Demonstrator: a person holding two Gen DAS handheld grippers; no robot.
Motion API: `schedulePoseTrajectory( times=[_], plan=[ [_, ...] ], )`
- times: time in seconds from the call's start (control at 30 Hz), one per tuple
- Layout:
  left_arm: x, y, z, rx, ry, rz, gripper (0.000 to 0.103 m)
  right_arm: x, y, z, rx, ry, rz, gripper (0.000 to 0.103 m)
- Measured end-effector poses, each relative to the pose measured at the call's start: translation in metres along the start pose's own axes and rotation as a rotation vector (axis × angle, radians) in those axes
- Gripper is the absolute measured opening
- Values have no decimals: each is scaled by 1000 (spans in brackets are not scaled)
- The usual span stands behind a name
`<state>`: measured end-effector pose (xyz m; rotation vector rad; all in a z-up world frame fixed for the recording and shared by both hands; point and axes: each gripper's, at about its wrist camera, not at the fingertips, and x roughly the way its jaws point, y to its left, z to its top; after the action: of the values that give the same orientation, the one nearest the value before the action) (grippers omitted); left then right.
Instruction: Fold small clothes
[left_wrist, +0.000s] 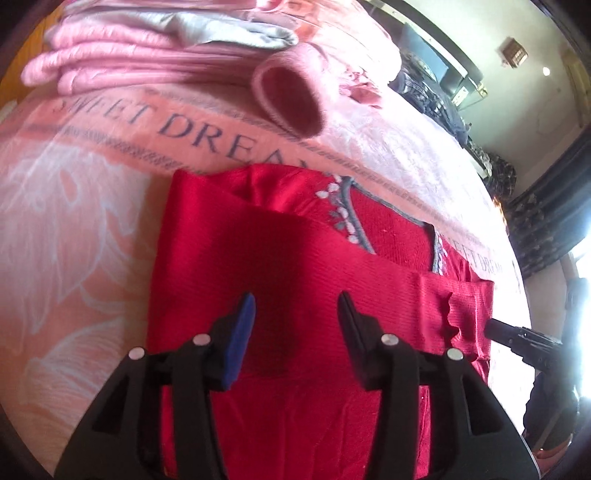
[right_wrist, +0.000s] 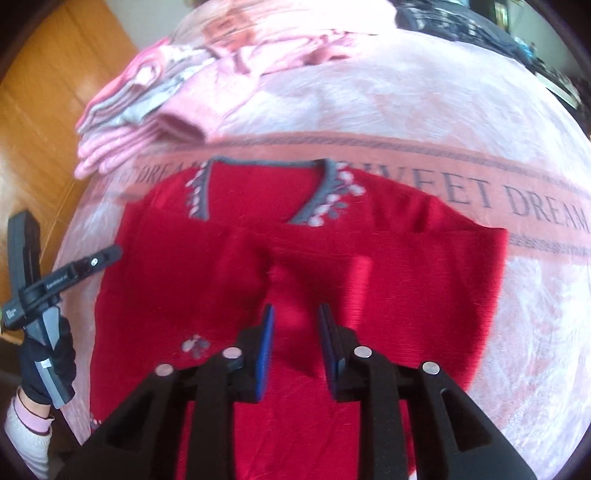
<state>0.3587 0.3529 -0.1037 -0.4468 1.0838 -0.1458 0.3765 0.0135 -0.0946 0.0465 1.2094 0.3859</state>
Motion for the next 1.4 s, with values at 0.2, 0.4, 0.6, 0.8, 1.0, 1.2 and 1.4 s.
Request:
schedulePoseTrajectory(
  times=[0.2,0.4,0.6,0.8,1.0,1.2,1.4],
  plan=[
    [25,-22,-4,74,49,97,47,38,32,2,-82,86,-156,43],
    [37,-6,-6,51,63,83,51,44,14,1,-37,86,-168,11],
    [39,-7,-8,79,58,93,51,3,-38,-8,129,-22,-34,9],
    [40,-8,-9,83,49,100,51,-13,-98,-34,255,-23,-23,11],
    [39,-13,-8,80,60,118,52,1,-121,-52,323,-27,85,27],
    [30,-14,-8,58,62,87,52,1,-120,-46,307,-23,82,19],
    [35,-13,-15,94,71,104,54,-5,-124,-48,301,-4,-24,4]
  ],
)
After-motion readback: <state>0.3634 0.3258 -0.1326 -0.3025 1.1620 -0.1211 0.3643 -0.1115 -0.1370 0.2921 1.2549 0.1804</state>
